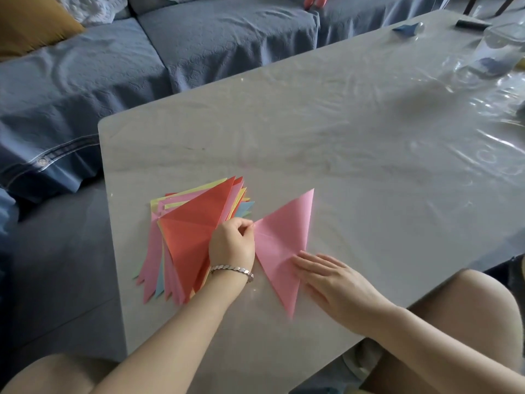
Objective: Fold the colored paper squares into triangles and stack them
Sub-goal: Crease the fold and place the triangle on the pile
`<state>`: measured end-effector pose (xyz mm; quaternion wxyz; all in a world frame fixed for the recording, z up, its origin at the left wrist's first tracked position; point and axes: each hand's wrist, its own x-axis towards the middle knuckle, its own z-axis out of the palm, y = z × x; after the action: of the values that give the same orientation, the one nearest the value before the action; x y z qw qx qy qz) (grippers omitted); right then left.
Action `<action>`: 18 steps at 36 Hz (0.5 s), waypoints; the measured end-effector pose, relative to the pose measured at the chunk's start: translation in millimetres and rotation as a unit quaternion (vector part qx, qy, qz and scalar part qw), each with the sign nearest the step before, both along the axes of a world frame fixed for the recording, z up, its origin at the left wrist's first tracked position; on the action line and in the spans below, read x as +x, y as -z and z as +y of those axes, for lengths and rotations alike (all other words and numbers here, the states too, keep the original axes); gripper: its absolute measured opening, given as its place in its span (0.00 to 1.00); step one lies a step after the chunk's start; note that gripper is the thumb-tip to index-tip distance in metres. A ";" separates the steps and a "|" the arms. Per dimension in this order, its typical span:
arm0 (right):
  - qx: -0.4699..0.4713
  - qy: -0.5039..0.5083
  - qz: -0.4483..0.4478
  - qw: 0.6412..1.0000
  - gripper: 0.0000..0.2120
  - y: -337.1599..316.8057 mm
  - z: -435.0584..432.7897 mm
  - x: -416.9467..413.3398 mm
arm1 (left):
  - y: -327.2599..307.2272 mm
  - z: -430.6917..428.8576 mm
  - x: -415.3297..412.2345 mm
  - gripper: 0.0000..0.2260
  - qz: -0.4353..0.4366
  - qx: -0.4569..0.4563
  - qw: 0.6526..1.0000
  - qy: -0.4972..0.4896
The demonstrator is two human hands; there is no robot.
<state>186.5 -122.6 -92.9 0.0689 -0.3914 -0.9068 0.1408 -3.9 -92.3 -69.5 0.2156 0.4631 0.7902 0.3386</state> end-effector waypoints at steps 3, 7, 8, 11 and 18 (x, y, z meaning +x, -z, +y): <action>0.009 0.023 -0.038 0.999 0.30 6.4 5.9 6.0 | 1.2 1.6 -0.2 0.06 0.024 0.000 1.000 0.011; 0.039 0.084 -0.053 0.994 0.30 4.8 27.2 0.1 | 1.8 3.0 -1.7 0.05 0.032 0.003 0.999 0.014; 0.046 0.099 -0.054 0.992 0.27 5.7 33.9 -1.9 | 2.0 2.9 -2.0 0.05 0.032 0.006 0.999 0.015; 0.039 0.147 -0.057 0.987 0.22 7.4 55.3 -7.5 | 2.7 1.8 -2.4 0.05 0.030 0.011 0.999 0.019; 0.014 0.195 -0.042 0.980 0.21 7.1 88.5 -9.2 | 3.8 0.9 -2.8 0.05 0.028 0.013 0.999 0.015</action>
<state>177.4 -34.2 -100.0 0.0620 -0.5649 -0.8173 0.0955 -6.7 -91.4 -73.3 0.1928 0.4870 0.7845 0.3321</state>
